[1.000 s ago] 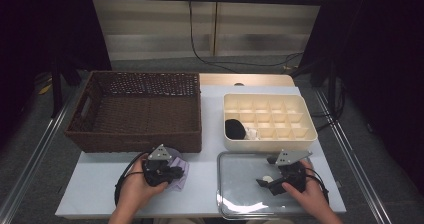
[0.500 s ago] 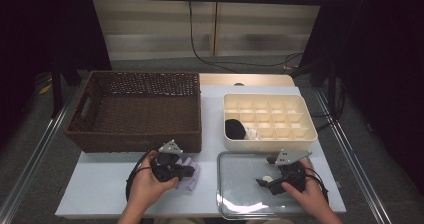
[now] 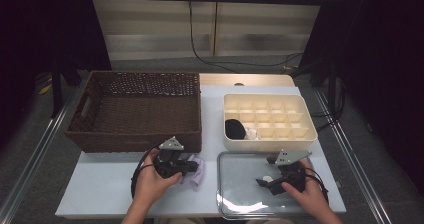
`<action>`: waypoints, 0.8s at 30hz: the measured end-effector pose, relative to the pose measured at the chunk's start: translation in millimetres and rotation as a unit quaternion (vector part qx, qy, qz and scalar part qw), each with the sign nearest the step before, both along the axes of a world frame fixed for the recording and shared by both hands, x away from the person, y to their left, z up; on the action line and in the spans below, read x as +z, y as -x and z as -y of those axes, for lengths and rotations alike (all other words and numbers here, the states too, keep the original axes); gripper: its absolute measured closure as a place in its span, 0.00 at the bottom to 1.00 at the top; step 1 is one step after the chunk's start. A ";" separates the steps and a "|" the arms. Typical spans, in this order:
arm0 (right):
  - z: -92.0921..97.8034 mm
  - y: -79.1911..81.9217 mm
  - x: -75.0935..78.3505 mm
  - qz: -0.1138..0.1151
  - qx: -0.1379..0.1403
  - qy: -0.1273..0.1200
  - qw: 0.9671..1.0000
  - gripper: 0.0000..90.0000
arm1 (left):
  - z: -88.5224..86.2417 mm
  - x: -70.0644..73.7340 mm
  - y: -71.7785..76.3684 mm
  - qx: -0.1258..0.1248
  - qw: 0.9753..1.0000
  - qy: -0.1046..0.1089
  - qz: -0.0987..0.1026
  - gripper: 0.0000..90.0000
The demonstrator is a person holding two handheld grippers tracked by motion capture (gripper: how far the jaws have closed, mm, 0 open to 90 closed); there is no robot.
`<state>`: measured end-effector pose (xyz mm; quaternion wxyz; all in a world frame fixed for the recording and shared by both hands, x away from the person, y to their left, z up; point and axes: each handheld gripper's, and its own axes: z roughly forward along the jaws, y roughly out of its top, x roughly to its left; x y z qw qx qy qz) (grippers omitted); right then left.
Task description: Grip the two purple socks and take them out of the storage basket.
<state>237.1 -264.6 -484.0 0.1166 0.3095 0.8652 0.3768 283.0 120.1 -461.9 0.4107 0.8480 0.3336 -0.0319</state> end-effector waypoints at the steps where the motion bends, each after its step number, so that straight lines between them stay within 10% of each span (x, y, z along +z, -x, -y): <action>1: 0.0 0.0 0.1 0.000 0.000 0.000 1.000 0.15 | -2.5 -0.2 0.2 0.003 1.000 -0.002 0.000 0.94; 7: 0.1 -0.4 -0.1 0.002 0.002 0.000 1.000 0.15 | -10.0 1.8 2.5 0.008 0.999 -0.037 0.008 0.94; 15: 0.1 -0.3 -0.1 0.002 0.002 0.000 1.000 0.15 | -19.1 1.3 5.0 0.020 0.999 -0.029 0.012 0.94; 24: 0.0 -0.3 -0.1 0.002 0.002 0.000 1.000 0.15 | -0.2 1.3 6.5 -0.008 0.999 -0.013 0.047 0.61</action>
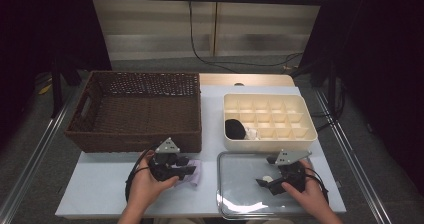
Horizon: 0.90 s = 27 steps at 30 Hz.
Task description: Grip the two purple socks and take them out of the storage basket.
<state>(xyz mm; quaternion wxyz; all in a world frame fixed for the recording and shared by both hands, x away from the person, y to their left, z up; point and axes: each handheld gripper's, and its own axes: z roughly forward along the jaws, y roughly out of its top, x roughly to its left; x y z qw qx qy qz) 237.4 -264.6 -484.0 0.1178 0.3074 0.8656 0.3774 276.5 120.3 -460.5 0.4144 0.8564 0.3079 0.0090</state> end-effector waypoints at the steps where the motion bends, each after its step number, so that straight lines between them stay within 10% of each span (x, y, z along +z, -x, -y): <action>1: 0.0 -0.1 0.0 0.000 0.000 0.000 1.000 0.15 | 5.4 -5.0 0.8 -0.012 1.000 -0.011 -0.010 0.59; 10: -0.1 0.5 0.1 -0.002 -0.002 0.000 1.000 0.15 | 10.2 -14.7 6.8 -0.005 0.998 -0.046 0.042 0.64; 22: 0.0 0.1 0.1 -0.002 -0.001 0.000 1.000 0.15 | 11.3 -5.3 2.8 0.012 0.997 -0.075 0.006 0.90; 27: 0.1 0.0 0.1 -0.002 -0.001 0.000 1.000 0.15 | 21.8 2.5 1.9 -0.011 0.999 -0.036 0.003 0.90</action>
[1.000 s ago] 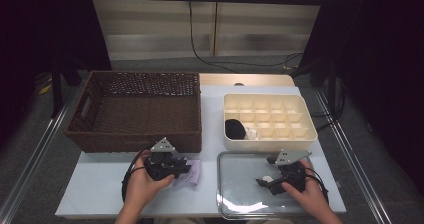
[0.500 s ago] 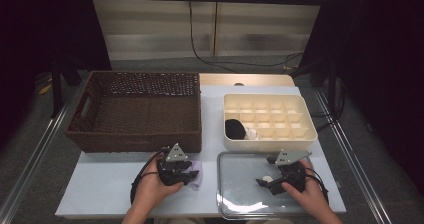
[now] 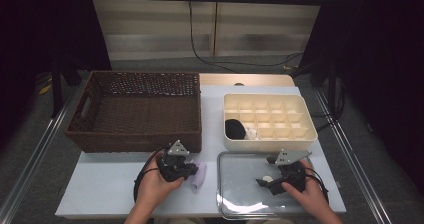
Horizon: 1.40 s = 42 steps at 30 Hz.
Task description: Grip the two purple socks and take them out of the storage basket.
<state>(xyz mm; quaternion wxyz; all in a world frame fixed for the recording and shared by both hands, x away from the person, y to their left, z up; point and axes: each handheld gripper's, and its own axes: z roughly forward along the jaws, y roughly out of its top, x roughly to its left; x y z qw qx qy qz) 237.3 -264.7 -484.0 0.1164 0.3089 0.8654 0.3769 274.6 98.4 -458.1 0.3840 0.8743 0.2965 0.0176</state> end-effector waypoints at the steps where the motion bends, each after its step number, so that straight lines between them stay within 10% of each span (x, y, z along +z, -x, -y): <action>1: 0.0 0.0 0.0 0.000 0.000 0.000 1.000 0.15 | 5.7 5.1 -0.1 -0.004 1.000 0.026 0.001 0.90; 10: 0.0 0.2 0.0 -0.001 -0.001 -0.001 1.000 0.15 | 20.0 22.1 -8.5 0.003 0.994 0.107 0.009 0.90; 17: 0.0 0.0 0.0 0.000 0.000 0.000 1.000 0.15 | 6.8 -1.1 -11.8 0.027 0.999 0.046 0.002 0.89; 28: -10.4 0.8 0.9 0.003 0.011 0.002 1.000 0.16 | -11.1 -5.7 -4.1 0.033 0.999 0.028 0.004 0.75; 42: -95.1 -13.8 17.3 0.001 0.095 -0.056 0.994 0.45 | -31.3 -3.6 -0.2 0.067 0.998 0.013 0.011 0.75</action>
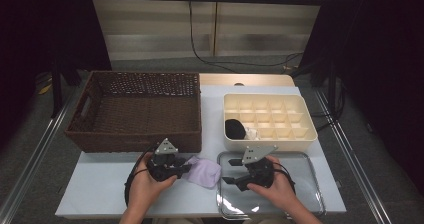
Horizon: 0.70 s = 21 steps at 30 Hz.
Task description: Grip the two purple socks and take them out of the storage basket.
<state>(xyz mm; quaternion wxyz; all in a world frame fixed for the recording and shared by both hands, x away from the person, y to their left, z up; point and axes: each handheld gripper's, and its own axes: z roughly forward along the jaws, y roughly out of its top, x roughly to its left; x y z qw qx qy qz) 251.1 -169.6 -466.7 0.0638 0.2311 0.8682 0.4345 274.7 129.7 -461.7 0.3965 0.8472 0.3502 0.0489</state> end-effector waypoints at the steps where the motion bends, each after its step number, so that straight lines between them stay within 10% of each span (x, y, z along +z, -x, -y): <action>1: -3.3 -0.9 -0.6 -0.003 0.000 0.000 1.000 0.46 | -1.1 -0.3 -0.4 0.001 1.000 0.001 -0.004 0.76; 6: -20.5 -7.7 -7.6 -0.011 0.013 0.009 1.000 0.53 | -3.1 0.1 0.2 0.005 1.000 0.002 -0.006 0.77; 13: -26.1 -9.5 -11.8 0.004 0.021 0.022 1.000 0.96 | -6.8 2.1 0.4 0.011 1.000 0.001 -0.006 0.80; 21: 4.7 -10.1 11.6 -0.015 0.022 -0.019 0.999 0.97 | -19.3 10.2 -0.5 0.032 0.999 0.014 -0.014 0.86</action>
